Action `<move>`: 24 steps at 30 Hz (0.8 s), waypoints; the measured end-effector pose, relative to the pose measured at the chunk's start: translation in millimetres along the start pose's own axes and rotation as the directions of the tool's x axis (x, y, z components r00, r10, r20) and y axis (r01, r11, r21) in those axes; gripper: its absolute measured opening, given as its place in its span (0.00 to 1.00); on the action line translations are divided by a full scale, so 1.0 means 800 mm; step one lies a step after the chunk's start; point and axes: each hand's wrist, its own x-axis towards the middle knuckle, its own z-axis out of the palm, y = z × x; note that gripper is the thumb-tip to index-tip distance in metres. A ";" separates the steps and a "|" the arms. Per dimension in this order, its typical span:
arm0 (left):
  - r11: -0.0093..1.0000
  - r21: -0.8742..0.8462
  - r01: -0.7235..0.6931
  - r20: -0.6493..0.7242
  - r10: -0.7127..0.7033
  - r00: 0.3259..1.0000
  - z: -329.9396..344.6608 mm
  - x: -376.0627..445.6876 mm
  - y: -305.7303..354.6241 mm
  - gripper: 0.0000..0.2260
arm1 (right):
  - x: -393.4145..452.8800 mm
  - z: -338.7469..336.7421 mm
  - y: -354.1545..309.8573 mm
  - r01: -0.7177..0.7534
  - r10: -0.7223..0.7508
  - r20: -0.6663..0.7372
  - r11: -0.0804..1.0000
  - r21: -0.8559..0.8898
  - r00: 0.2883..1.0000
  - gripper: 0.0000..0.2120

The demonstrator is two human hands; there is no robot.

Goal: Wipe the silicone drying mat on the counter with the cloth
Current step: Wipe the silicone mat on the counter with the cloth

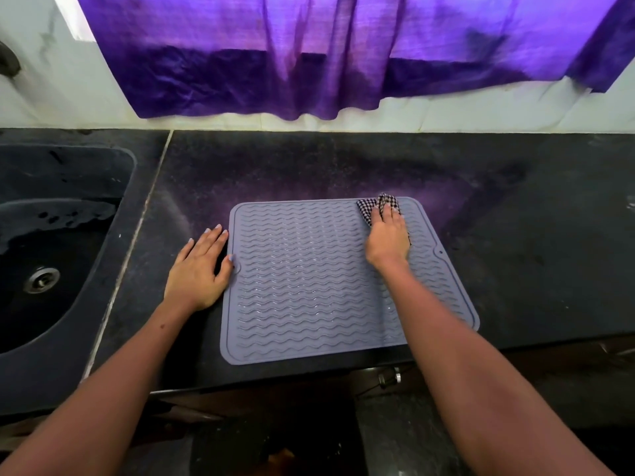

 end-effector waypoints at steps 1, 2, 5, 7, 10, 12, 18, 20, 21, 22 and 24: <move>1.000 0.001 -0.001 -0.005 0.001 1.000 0.001 0.000 0.000 0.35 | 0.001 0.006 -0.001 0.014 -0.013 0.002 1.000 -0.028 1.000 0.30; 1.000 0.001 0.000 -0.012 0.000 1.000 0.001 0.000 0.000 0.34 | 0.003 0.008 -0.002 0.013 -0.013 0.001 0.999 -0.029 1.000 0.31; 1.000 0.003 -0.003 -0.022 0.003 1.000 0.001 -0.001 0.002 0.34 | 0.009 -0.004 0.000 0.048 -0.047 0.027 0.999 -0.002 0.998 0.31; 1.000 -0.002 0.001 -0.021 -0.001 1.000 0.000 -0.001 0.002 0.34 | 0.017 -0.016 0.007 0.021 -0.032 0.068 0.988 0.154 0.997 0.28; 1.000 -0.005 0.005 -0.014 -0.005 1.000 -0.001 -0.002 0.002 0.34 | 0.030 -0.042 0.016 -0.241 0.150 0.190 0.657 0.714 0.970 0.20; 1.000 -0.008 0.005 -0.011 -0.005 1.000 -0.001 -0.002 0.002 0.34 | 0.036 -0.063 0.018 -0.302 0.288 0.241 0.190 0.934 0.927 0.19; 1.000 0.009 0.005 -0.010 -0.005 1.000 -0.002 -0.002 0.002 0.35 | 0.013 -0.051 0.030 -0.233 0.289 -0.074 0.878 0.418 0.955 0.23; 1.000 0.007 0.001 -0.005 -0.001 1.000 -0.001 -0.001 0.003 0.35 | 0.004 -0.021 0.028 -0.135 0.133 0.019 0.976 0.174 0.991 0.27; 1.000 0.007 -0.001 -0.006 0.001 1.000 -0.002 -0.001 0.003 0.35 | 0.002 -0.013 0.027 -0.107 0.103 0.039 0.989 0.099 0.994 0.29; 1.000 0.005 -0.001 -0.011 0.001 1.000 -0.001 -0.001 0.003 0.35 | 0.002 -0.010 0.025 -0.085 0.082 0.049 0.995 0.057 0.995 0.31; 1.000 -0.001 -0.001 -0.021 0.001 1.000 0.000 -0.001 0.002 0.35 | 0.009 -0.014 0.028 -0.076 0.072 0.071 0.995 0.059 0.995 0.31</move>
